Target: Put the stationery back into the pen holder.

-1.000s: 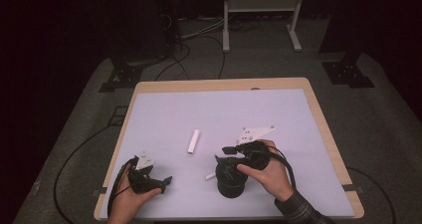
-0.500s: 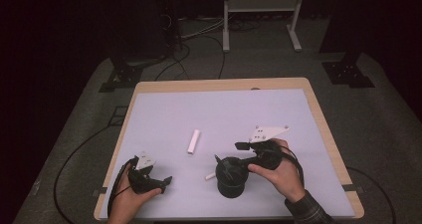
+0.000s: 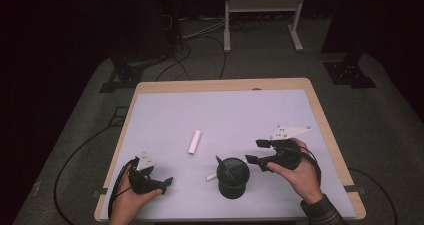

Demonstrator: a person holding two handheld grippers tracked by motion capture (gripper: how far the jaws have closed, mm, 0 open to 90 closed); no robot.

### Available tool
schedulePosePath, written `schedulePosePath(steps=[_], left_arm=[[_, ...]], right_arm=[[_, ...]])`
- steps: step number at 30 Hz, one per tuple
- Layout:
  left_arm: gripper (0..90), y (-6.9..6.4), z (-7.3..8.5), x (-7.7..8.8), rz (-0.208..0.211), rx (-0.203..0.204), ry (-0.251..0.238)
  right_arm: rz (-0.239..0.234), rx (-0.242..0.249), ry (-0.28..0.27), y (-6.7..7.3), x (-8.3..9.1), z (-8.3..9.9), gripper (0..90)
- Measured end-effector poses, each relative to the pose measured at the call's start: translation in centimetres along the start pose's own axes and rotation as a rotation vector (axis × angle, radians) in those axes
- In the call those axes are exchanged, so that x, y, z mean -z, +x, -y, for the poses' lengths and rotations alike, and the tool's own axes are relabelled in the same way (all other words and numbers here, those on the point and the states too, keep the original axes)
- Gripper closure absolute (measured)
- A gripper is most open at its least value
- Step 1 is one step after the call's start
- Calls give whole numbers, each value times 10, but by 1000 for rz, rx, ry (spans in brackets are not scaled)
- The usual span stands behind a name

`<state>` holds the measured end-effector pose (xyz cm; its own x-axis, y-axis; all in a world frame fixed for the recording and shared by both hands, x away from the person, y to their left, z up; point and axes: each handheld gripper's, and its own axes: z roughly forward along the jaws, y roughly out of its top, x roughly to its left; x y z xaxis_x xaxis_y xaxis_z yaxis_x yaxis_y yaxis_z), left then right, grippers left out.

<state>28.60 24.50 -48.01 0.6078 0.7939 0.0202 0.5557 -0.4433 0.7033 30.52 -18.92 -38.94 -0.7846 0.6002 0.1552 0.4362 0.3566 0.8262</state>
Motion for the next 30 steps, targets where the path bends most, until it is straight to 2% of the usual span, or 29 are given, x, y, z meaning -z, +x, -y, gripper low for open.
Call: schedulePosePath(steps=[8,20,24,26,30], left_arm=[[0,0,0,0,-2,-2,1],[3,-1,-1,1,-5,2,3],[49,-1,-1,3,-10,0,-4],[67,-1,-2,4,-13,5,-4],[104,-2,-3,5,-17,5,-2]], right_arm=[[73,-48,26,-19,8,22,241],[177,-82,71,-39,11,55,194],[206,-100,100,-43,10,68,175],[236,-97,116,-46,10,75,175],[267,-111,127,-48,9,85,178]])
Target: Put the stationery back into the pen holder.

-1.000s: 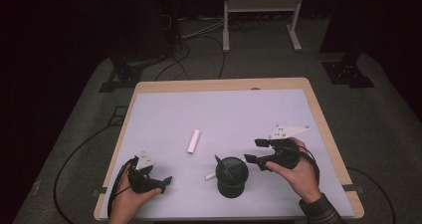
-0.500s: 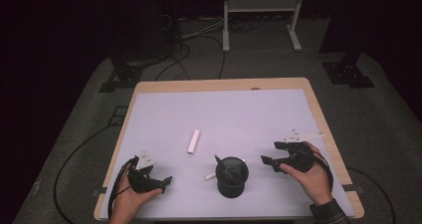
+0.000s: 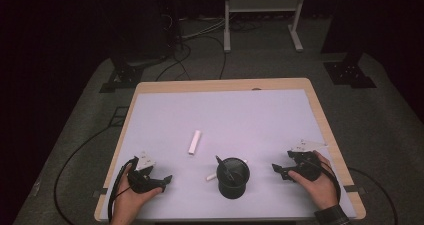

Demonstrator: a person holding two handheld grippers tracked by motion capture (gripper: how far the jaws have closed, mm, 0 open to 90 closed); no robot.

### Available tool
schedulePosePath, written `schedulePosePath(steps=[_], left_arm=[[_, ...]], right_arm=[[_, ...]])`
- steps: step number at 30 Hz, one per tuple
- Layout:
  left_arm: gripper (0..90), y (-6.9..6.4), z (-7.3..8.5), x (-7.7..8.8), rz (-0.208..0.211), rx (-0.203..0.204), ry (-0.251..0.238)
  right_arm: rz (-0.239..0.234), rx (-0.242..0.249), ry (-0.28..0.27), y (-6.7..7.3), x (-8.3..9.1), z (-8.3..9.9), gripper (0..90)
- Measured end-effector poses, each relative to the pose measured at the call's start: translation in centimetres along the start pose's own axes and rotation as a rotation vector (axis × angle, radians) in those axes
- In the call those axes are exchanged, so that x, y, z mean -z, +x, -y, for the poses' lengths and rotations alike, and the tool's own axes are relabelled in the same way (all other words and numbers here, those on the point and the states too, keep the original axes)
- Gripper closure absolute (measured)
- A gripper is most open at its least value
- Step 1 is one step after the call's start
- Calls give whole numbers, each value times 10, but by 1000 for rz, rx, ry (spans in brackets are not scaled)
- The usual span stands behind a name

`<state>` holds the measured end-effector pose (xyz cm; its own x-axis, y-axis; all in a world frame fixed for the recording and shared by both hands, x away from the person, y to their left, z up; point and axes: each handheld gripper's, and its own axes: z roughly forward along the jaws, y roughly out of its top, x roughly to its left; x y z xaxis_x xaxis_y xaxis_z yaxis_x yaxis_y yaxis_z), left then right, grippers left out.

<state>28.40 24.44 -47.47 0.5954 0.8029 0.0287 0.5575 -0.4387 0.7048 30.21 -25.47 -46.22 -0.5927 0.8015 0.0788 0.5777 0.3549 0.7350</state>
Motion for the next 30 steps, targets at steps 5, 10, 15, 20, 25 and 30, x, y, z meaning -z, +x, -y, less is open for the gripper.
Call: schedulePosePath(steps=[5,10,15,20,25,30], left_arm=[[138,-1,-3,1,6,9,-5],[178,-2,-9,3,17,15,-8],[224,-5,-17,2,28,1,-14],[270,-10,-27,0,32,-14,-28],[310,-14,-38,-4,31,-27,-38],[323,-19,-49,-11,35,-38,-42]], right_arm=[[32,-3,18,-2,-5,11,170],[40,-2,17,-3,-7,17,163],[60,31,7,0,-10,19,126],[63,31,6,0,-11,20,124],[63,31,6,0,-11,20,124],[63,31,5,0,-11,20,124]])
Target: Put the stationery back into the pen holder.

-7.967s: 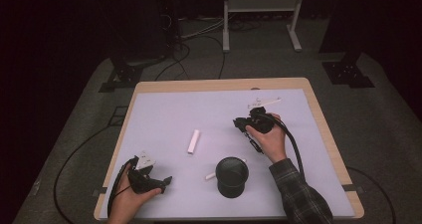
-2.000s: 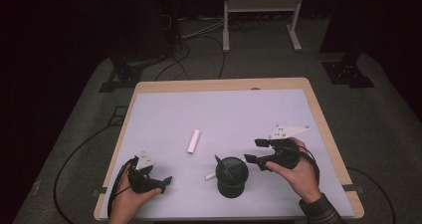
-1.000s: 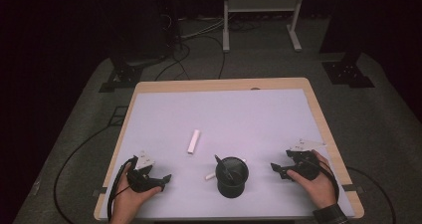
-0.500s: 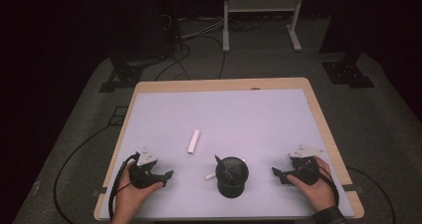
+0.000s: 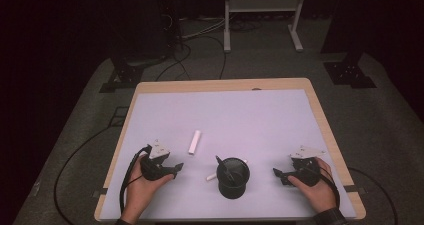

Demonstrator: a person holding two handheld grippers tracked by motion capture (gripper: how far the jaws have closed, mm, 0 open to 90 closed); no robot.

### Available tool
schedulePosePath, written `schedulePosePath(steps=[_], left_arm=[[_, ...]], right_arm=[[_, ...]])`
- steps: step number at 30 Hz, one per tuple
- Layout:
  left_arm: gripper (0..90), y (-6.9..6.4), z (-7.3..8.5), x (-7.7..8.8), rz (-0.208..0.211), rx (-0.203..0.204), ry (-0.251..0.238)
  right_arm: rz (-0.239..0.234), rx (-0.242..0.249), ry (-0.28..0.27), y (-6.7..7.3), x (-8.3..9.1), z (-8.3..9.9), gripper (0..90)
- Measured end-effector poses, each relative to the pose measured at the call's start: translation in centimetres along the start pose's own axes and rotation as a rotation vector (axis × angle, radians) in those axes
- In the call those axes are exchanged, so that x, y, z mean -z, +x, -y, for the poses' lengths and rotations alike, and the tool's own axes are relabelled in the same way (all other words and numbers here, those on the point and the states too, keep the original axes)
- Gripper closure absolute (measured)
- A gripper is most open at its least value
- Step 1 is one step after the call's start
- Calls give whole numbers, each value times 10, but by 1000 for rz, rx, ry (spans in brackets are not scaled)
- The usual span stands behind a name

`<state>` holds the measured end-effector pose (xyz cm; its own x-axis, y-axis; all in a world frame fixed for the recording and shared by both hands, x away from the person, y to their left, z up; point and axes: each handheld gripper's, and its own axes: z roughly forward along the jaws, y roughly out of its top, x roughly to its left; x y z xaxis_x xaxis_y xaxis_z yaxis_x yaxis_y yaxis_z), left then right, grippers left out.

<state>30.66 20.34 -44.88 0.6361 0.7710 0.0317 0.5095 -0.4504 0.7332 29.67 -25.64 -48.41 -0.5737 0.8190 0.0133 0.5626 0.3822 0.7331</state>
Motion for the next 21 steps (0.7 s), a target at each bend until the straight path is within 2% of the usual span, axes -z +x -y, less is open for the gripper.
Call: schedulePosePath(steps=[9,14,21], left_arm=[[336,2,-13,-8,-8,22,-9],[345,2,-20,-14,-7,22,-10],[355,1,-30,-29,2,36,-15]], right_arm=[[0,2,1,0,0,0,124],[-1,-1,0,0,0,0,124],[-1,-1,0,0,0,0,124]])
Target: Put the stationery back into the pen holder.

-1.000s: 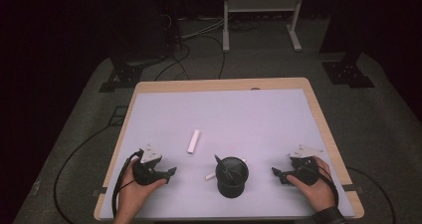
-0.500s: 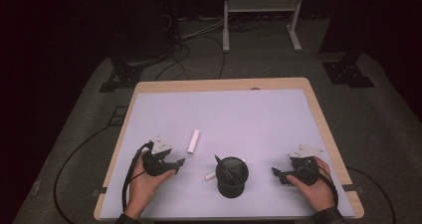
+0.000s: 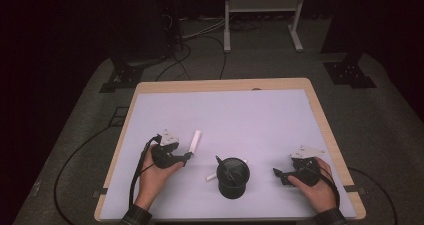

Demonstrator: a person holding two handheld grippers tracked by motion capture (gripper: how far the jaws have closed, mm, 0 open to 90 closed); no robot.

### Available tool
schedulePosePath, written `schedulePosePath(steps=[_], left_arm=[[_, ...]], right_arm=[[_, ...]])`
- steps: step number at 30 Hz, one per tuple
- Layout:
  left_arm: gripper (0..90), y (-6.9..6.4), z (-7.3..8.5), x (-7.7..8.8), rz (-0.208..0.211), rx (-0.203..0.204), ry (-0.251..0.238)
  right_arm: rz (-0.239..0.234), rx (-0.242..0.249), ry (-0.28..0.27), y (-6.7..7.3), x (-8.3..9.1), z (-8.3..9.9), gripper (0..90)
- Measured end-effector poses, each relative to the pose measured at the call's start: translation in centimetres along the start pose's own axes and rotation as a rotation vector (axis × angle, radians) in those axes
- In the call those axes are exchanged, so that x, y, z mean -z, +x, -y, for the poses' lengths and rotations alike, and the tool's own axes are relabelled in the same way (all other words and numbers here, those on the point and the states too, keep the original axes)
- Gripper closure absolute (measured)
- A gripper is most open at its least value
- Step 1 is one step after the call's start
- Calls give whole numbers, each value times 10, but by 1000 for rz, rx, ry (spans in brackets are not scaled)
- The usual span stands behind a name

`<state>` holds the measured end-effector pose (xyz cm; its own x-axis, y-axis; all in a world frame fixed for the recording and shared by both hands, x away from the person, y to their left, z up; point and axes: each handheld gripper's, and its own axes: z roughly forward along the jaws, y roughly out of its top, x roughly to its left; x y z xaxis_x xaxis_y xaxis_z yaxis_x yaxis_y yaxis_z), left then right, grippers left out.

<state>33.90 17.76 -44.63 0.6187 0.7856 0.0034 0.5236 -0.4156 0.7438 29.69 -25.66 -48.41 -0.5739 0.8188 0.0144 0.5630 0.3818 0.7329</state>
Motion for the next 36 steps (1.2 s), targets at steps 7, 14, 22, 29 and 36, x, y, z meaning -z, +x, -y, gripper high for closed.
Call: schedulePosePath(steps=[7,14,22,29,36], left_arm=[[365,-3,-10,-12,-6,-10,2],[368,-3,-13,-23,-15,-11,20],[413,-6,-13,-34,-14,-28,33],[490,-7,-10,-38,-21,-48,56],[543,-3,-7,-38,-15,-30,67]], right_arm=[[0,0,0,0,0,0,124],[0,0,0,0,0,0,124],[-1,-1,1,0,0,0,124],[-2,-2,1,0,0,0,124],[-2,-2,1,0,0,0,124]])
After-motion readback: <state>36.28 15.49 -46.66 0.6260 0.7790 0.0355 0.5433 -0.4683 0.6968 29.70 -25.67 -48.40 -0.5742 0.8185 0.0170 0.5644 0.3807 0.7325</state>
